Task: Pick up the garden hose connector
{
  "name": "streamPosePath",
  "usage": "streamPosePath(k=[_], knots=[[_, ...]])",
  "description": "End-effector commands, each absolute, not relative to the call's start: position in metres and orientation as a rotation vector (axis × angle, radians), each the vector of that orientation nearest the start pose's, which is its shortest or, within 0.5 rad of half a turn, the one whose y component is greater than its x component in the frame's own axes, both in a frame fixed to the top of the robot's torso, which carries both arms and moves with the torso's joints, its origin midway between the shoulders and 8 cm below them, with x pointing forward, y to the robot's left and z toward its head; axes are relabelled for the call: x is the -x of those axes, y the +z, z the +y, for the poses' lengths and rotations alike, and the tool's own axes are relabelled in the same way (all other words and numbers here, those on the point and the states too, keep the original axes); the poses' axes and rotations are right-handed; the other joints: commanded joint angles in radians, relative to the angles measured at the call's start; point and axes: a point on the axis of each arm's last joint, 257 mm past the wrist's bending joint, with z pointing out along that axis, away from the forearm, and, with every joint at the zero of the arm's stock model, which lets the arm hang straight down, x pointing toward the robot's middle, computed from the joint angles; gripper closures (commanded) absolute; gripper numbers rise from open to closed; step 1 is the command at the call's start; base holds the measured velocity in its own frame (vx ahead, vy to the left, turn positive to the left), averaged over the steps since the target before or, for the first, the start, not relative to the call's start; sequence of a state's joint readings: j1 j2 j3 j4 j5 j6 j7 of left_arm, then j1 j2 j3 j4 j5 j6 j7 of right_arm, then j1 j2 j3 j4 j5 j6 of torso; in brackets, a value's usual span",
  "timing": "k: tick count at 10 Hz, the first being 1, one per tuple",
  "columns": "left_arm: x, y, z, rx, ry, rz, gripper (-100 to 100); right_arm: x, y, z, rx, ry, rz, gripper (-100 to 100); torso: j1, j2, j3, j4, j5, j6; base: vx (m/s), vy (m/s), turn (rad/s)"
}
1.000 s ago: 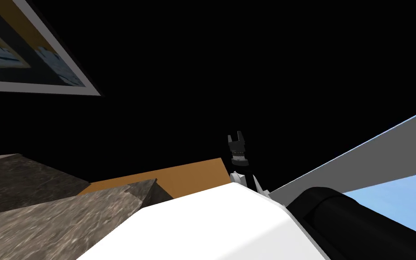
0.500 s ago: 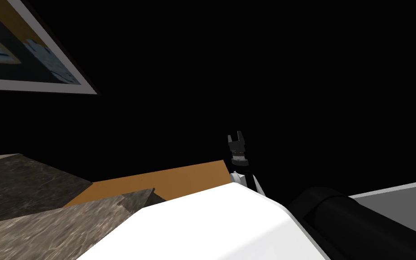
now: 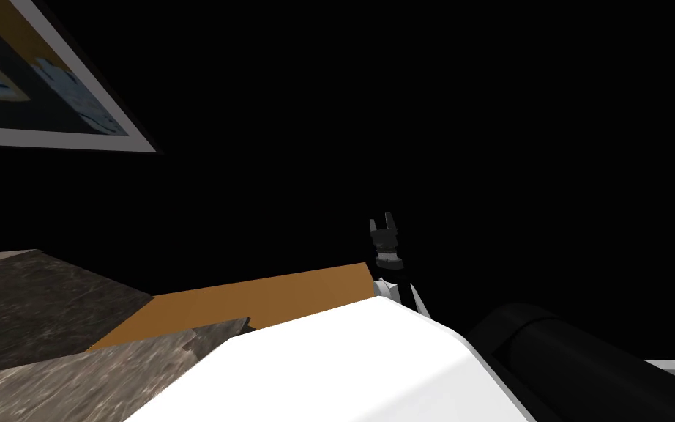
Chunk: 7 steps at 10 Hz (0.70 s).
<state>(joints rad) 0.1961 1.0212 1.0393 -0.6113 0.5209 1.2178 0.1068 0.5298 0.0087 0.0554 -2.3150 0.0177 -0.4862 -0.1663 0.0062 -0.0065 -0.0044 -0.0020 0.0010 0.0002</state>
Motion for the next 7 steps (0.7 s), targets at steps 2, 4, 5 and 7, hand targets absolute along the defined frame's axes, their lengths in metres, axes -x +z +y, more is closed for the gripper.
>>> streamPosePath(k=[2,4,5,7], knots=[[0.007,-0.324,0.791,2.869,0.116,0.188,-100,-0.340,0.028,-0.263,-0.729,1.489,0.573,0,0.000,0.001,0.000,0.000,0.000,0.000,0.081,0.042,0.025],[0.013,-0.325,0.786,2.895,0.135,0.184,-100,-0.340,0.028,-0.263,-0.729,1.489,0.573,0,0.000,0.004,0.002,0.001,0.000,0.000,0.044,0.030,0.022],[0.013,-0.325,0.786,2.895,0.135,0.184,-100,-0.340,0.028,-0.263,-0.729,1.489,0.573,0,-0.001,0.004,0.002,0.001,0.000,0.000,0.027,0.012,0.009],[0.015,-0.327,0.783,2.906,0.140,0.182,-100,-0.340,0.028,-0.263,-0.729,1.489,0.573,0,-0.001,0.006,0.003,0.001,0.000,0.000,0.020,0.014,0.026]])
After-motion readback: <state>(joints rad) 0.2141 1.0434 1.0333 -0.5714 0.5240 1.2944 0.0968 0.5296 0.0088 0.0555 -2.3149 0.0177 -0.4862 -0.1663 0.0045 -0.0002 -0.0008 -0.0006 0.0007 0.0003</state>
